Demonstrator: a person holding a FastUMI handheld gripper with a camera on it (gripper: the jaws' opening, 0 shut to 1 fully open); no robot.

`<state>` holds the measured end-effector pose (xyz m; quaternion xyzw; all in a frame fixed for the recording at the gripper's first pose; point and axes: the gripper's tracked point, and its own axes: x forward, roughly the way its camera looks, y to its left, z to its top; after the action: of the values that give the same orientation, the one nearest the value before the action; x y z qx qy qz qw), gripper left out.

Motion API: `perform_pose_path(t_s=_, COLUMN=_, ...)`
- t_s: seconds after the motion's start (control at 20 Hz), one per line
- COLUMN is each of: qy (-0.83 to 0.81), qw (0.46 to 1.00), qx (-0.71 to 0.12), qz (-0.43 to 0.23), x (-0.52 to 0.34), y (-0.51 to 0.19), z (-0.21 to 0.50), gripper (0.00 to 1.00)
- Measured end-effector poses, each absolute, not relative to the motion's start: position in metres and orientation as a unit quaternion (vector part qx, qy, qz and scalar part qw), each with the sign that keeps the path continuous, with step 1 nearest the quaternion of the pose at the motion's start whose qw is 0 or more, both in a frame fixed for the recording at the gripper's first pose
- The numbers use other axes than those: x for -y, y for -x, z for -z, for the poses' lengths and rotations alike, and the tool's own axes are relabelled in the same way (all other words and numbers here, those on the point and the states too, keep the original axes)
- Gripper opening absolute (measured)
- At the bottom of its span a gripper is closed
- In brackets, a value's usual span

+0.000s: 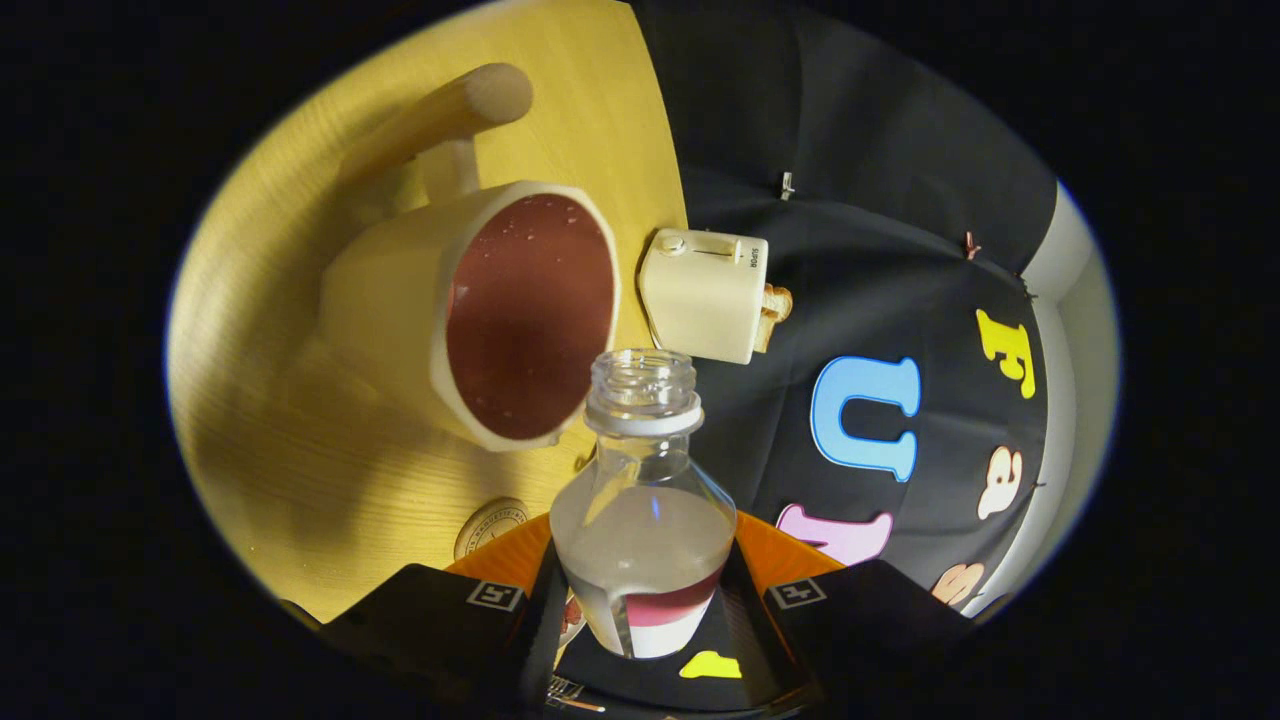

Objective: Take the bottle from table, then pour the juice into the cup, finally place the bottle on the coaster

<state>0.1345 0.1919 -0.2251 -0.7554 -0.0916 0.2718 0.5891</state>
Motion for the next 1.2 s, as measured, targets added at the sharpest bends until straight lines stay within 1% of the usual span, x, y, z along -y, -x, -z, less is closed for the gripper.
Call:
perform_pose_path(t_s=0.5, qy=0.787, qw=0.535, qx=0.123, qz=-0.283, x=-0.1963, y=-0.1346, z=0.2233, gripper=0.73)
perform_pose_path(t_s=0.8, qy=0.805, qw=0.507, qx=0.115, qz=-0.284, x=-0.1926, y=-0.1408, z=0.2275, gripper=0.73)
perform_pose_path(t_s=1.2, qy=0.822, qw=0.474, qx=0.130, qz=-0.289, x=-0.1936, y=-0.1396, z=0.2269, gripper=0.73)
